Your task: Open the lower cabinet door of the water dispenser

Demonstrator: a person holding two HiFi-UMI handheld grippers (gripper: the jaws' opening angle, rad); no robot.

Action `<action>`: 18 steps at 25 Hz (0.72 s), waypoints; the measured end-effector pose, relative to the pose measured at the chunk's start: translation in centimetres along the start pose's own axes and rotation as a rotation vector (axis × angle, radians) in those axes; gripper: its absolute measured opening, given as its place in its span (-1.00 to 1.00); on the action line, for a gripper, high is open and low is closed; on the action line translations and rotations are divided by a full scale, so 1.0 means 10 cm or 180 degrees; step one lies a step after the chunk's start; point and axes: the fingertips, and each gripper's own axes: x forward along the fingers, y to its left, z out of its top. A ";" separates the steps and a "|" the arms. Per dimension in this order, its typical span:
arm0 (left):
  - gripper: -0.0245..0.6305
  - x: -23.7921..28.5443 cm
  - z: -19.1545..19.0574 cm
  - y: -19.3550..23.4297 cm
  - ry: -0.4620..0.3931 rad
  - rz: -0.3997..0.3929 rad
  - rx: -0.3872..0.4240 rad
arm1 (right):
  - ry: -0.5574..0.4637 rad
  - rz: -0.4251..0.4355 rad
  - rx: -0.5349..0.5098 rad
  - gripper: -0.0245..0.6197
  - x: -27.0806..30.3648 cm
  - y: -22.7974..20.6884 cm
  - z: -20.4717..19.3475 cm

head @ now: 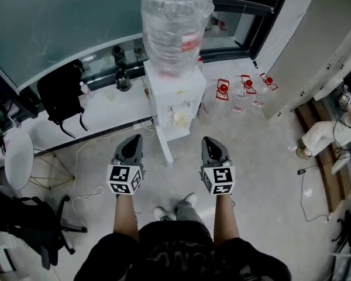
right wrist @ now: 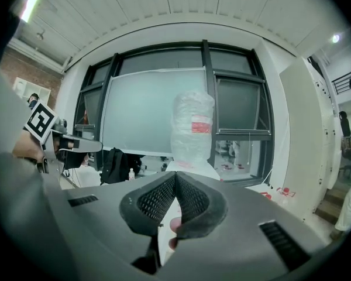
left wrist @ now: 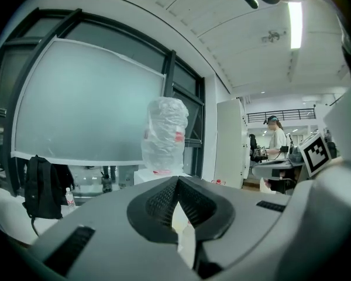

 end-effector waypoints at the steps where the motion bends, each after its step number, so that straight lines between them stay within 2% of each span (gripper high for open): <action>1: -0.90 -0.03 0.03 -0.01 -0.0020 -0.0011 0.0021 | -0.0029 -0.0023 -0.0014 -0.88 -0.04 0.01 0.04; 18: -0.90 -0.32 0.32 -0.11 -0.0201 -0.0154 0.0202 | -0.0165 -0.0118 -0.0178 -0.88 -0.39 0.13 0.25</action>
